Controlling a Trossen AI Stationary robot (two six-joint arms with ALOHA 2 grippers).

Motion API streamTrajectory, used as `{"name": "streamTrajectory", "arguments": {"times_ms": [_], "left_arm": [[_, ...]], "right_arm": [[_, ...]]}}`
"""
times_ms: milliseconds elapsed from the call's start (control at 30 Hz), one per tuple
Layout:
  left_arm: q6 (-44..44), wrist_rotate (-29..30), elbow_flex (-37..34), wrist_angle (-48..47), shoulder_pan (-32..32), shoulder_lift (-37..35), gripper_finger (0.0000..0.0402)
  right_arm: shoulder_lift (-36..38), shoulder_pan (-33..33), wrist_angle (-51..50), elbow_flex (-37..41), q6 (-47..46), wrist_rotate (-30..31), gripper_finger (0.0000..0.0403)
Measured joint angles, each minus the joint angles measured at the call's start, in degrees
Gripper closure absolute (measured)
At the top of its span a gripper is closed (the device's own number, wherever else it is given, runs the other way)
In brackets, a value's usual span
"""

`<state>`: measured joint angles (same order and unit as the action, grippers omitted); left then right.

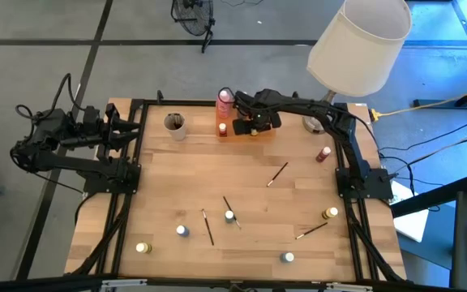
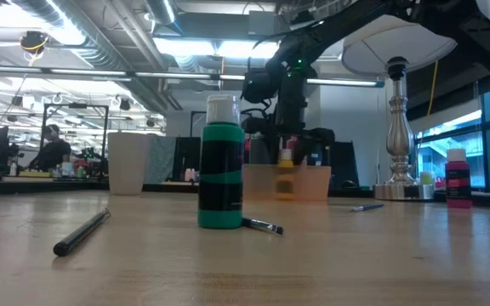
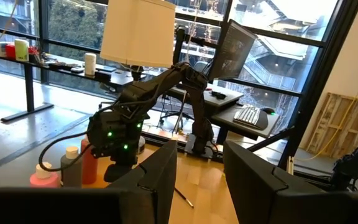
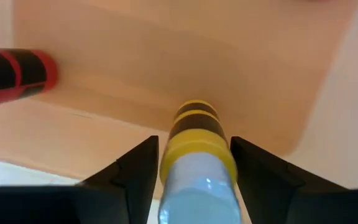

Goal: Pick & Place Paint Supplies
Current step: Put the yellow paint bottle into the orange bin, then put the silver paint brush into the white cup

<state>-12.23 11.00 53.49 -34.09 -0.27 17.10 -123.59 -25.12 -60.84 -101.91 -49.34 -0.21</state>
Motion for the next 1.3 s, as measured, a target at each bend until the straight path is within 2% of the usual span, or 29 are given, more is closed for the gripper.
{"name": "streamTrajectory", "arguments": {"times_ms": [567, 1167, 1300], "left_arm": [[-0.46, 1.36, 0.00, 0.00, 0.00, 0.00, 0.0274], [-0.52, 2.40, 0.00, -1.30, 0.00, 0.00, 0.0274], [-2.70, 2.41, 0.00, -4.06, -0.02, 0.00, 0.0274]], "right_arm": [[0.07, 0.30, -10.83, -9.26, 3.35, 1.03, 0.0190], [0.17, 1.90, -29.48, -30.18, 4.85, 2.25, 0.0190], [1.67, 3.07, -29.14, -33.10, 5.19, -0.27, 0.0190]]}}
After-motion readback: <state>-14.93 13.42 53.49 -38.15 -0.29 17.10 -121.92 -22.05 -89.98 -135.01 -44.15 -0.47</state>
